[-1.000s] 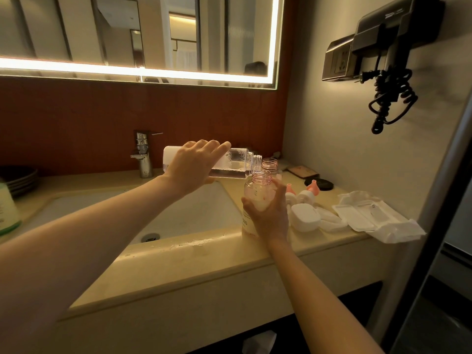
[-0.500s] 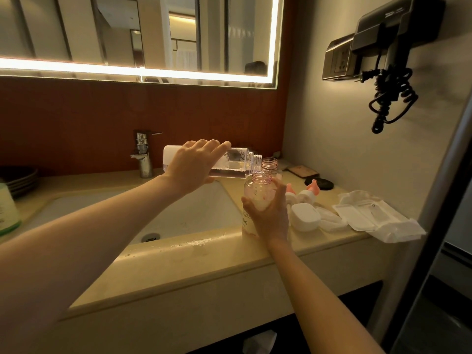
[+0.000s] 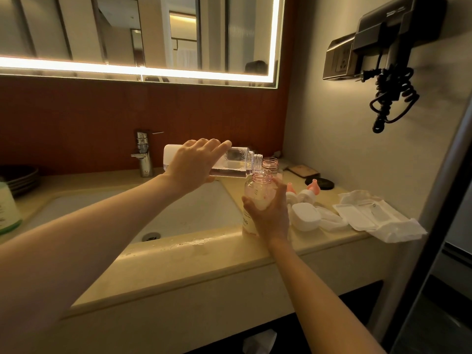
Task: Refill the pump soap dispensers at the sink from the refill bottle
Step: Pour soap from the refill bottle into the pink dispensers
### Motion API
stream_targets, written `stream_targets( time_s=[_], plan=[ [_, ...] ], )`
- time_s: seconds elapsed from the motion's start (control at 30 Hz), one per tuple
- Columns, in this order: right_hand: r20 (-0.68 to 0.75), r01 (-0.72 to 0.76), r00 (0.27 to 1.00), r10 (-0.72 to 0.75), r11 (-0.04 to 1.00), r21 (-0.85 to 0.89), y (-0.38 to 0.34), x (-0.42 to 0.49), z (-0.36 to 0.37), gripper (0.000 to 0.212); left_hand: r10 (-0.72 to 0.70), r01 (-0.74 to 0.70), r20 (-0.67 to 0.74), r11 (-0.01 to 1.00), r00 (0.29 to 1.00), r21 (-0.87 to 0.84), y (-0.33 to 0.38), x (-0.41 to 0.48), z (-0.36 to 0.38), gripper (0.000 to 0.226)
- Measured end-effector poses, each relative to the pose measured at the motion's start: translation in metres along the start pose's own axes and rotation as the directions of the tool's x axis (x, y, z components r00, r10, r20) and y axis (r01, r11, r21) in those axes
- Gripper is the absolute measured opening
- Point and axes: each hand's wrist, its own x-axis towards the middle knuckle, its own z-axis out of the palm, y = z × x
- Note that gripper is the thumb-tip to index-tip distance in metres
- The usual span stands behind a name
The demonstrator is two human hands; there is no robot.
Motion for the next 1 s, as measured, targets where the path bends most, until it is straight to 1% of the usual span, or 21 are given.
stream_targets(
  time_s=[0.57, 0.83, 1.0],
  plan=[
    [0.009, -0.007, 1.000, 0.007, 1.000, 0.018, -0.0004, -0.0010, -0.0015, 0.075, 0.004, -0.004, -0.011, 1.000, 1.000, 0.020, -0.0008, 0.0008, -0.0013, 0.081],
    [0.005, -0.013, 1.000, 0.013, 1.000, 0.004, -0.0007, -0.0007, -0.0018, 0.075, -0.006, 0.006, -0.019, 1.000, 1.000, 0.022, 0.0015, -0.0001, -0.0012, 0.083],
    [-0.002, -0.009, 1.000, 0.009, 1.000, 0.014, -0.0014, -0.0013, -0.0017, 0.074, -0.002, 0.003, -0.008, 1.000, 1.000, 0.019, 0.0014, -0.0008, 0.0001, 0.090]
  ],
)
